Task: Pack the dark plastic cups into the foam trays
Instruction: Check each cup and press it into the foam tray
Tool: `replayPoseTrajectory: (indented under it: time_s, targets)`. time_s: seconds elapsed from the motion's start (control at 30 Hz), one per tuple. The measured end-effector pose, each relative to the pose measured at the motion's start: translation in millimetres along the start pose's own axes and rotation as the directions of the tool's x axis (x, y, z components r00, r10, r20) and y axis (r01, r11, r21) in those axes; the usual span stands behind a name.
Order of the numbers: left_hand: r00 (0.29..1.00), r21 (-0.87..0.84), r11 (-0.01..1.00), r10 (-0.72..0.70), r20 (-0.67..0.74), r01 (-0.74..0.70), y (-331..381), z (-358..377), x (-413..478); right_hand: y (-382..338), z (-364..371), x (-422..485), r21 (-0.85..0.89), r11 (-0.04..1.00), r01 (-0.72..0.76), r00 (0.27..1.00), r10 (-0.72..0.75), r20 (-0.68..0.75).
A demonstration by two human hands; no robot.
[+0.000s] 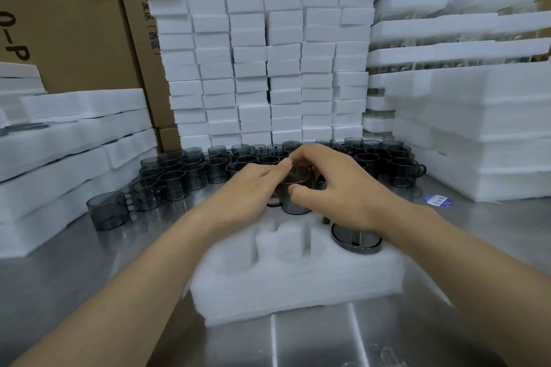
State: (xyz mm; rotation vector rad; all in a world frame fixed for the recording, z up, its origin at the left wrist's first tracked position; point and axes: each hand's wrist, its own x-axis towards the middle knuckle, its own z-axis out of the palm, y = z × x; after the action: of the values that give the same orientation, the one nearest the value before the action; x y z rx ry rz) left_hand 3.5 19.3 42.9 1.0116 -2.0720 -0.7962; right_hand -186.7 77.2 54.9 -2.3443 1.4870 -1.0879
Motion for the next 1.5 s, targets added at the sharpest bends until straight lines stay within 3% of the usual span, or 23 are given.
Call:
replayPoseTrajectory:
  time_s: [0.33, 0.7, 0.97, 1.27, 1.5]
  targets:
    - [1.0, 0.021, 1.0, -0.01, 0.003, 0.01, 4, -1, -4, 0, -7, -1, -0.112, 0.992, -0.057, 0.998, 0.06, 0.022]
    - [0.996, -0.127, 0.988, -0.087, 0.004, 0.086, 8, -2, -4, 1, -9, -2, 0.047, 0.998, -0.051, 0.997, 0.048, 0.062]
    - [0.996, -0.108, 0.99, -0.092, -0.017, 0.09, 9, -2, -4, 3, -5, 1, 0.025, 0.999, -0.042, 0.998, 0.041, 0.051]
    - [0.976, -0.128, 0.98, -0.167, -0.143, 0.149, 1, -3, 2, 0, -4, -1, 0.048, 0.999, -0.024, 0.999, 0.022, 0.04]
    - [0.974, -0.174, 0.971, -0.189, -0.121, 0.166, 9, -2, -1, -3, -8, -3, 0.091, 0.996, -0.006, 0.999, 0.001, 0.049]
